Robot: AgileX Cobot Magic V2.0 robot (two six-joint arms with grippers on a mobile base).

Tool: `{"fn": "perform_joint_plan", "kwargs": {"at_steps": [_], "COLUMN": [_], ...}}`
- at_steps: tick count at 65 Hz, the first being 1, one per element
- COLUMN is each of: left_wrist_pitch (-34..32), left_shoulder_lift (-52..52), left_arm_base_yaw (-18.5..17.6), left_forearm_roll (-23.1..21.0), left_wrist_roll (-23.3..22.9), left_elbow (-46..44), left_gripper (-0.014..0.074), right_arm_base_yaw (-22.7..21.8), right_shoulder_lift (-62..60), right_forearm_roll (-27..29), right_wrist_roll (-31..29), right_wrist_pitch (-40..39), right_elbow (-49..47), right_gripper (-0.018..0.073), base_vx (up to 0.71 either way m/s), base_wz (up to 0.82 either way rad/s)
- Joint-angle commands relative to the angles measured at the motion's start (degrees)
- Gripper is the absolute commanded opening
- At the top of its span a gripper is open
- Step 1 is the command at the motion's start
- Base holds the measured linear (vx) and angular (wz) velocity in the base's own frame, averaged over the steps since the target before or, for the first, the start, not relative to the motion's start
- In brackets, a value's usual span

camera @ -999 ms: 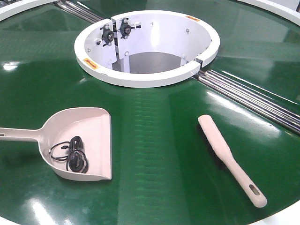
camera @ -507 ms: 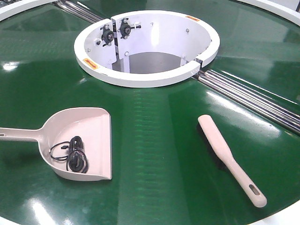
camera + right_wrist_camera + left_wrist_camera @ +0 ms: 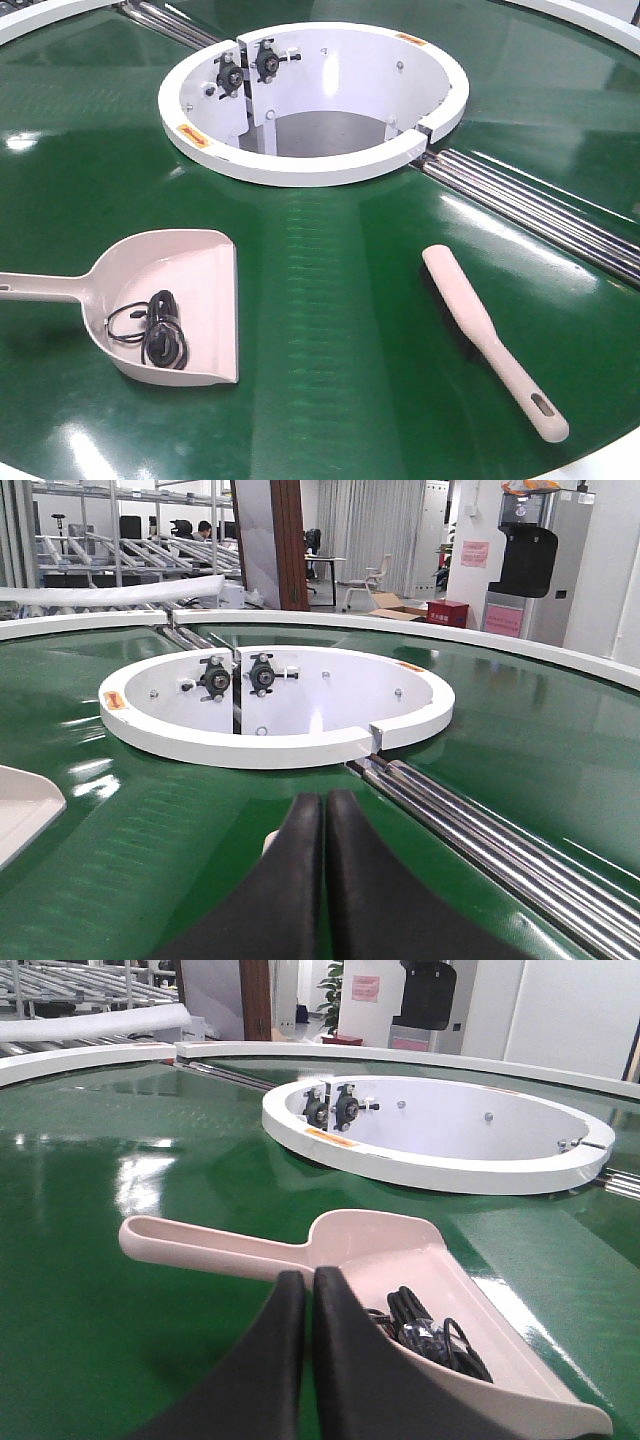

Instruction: Clean and inspect green conveyor with broom and dustpan

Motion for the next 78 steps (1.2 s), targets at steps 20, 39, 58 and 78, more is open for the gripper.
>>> {"fn": "perform_joint_plan", "kwargs": {"at_steps": [20, 39, 58, 78], "left_wrist_pitch": [-4.57, -4.57, -4.57, -4.57], "left_shoulder_lift": [-0.79, -0.79, -0.79, -0.79], "left_arm_base_yaw": [0.2, 0.2, 0.2, 0.2], "left_forearm_roll": [-0.17, -0.17, -0.17, -0.17], "left_wrist_roll": [-0.32, -0.32, -0.32, -0.32], "left_elbow": [0.6, 0.6, 0.6, 0.6], "left_gripper": [-0.0006, -0.0006, -0.0006, -0.0006], "right_arm_base_yaw": [-0.23, -0.23, -1.35, -12.25], "right_shoulder_lift": [0.65, 0.65, 0.65, 0.65], "right_forearm_roll": [0.04, 0.04, -0.5, -0.7], "right_wrist_roll": [-0.45, -0.45, -0.45, -0.31], "right_wrist_pitch": [-4.44, -4.44, -4.36, -5.18], "right_elbow": [-1.52, -1.52, -1.52, 0.48], "right_gripper": [-0.0008, -0.0008, -0.0008, -0.0008], "base_vx": [0.0, 0.0, 0.0, 0.0], "base_wz": [0.0, 0.0, 0.0, 0.0]}}
